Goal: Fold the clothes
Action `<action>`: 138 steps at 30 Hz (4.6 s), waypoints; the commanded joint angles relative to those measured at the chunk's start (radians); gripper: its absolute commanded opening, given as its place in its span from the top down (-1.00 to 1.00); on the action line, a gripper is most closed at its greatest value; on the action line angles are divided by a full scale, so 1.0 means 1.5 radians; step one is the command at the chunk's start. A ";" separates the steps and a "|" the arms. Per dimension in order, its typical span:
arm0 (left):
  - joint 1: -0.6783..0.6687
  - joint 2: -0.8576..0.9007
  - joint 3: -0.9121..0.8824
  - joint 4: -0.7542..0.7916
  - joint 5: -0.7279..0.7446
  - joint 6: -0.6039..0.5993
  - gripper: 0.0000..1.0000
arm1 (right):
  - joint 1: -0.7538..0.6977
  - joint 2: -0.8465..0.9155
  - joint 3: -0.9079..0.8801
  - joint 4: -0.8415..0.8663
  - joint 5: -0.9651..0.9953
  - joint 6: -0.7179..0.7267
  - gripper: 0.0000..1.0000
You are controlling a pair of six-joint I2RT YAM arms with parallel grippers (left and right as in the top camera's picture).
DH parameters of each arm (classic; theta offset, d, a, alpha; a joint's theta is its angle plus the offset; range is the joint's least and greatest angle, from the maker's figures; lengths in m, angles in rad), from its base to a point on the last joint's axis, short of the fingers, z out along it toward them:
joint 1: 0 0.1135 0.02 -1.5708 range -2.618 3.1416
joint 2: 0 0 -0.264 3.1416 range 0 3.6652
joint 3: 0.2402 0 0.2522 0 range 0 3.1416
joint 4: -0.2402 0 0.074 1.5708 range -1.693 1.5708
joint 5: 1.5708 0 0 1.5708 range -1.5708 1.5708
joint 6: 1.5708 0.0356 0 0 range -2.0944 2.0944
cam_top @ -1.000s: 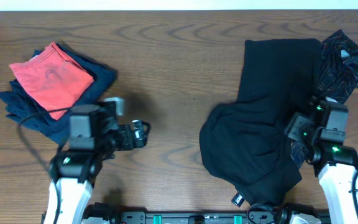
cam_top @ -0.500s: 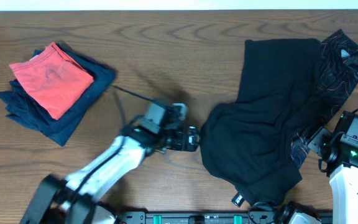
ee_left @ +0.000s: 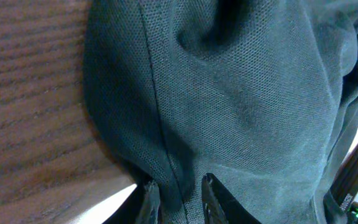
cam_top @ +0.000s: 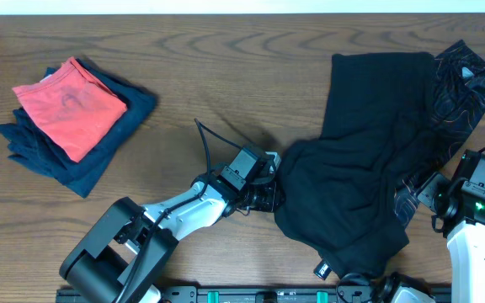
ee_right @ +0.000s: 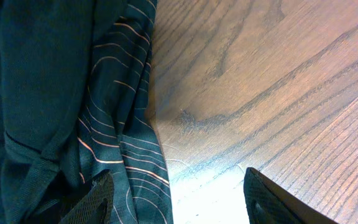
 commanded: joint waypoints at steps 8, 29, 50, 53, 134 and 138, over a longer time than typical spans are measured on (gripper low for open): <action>-0.043 -0.001 0.004 0.011 -0.003 -0.011 0.88 | -0.003 0.018 0.001 0.000 0.005 0.012 -0.31; 0.171 -0.324 0.056 0.013 0.061 -0.016 0.88 | 0.008 0.187 0.000 0.070 -0.299 -0.093 0.86; 0.173 -0.290 0.055 -0.073 -0.148 0.078 0.88 | 0.105 0.348 0.000 0.137 -0.281 -0.118 0.50; 0.189 -0.289 0.055 -0.127 -0.226 0.116 0.87 | 0.087 0.348 0.001 0.125 -0.099 -0.029 0.40; 0.467 -0.052 0.041 -0.483 -0.018 0.213 -0.75 | -0.215 0.342 0.230 0.054 -0.327 -0.032 -0.13; 0.466 -0.051 0.038 -0.412 -0.021 0.157 -0.82 | -0.150 0.300 0.232 0.045 -0.376 -0.090 -0.18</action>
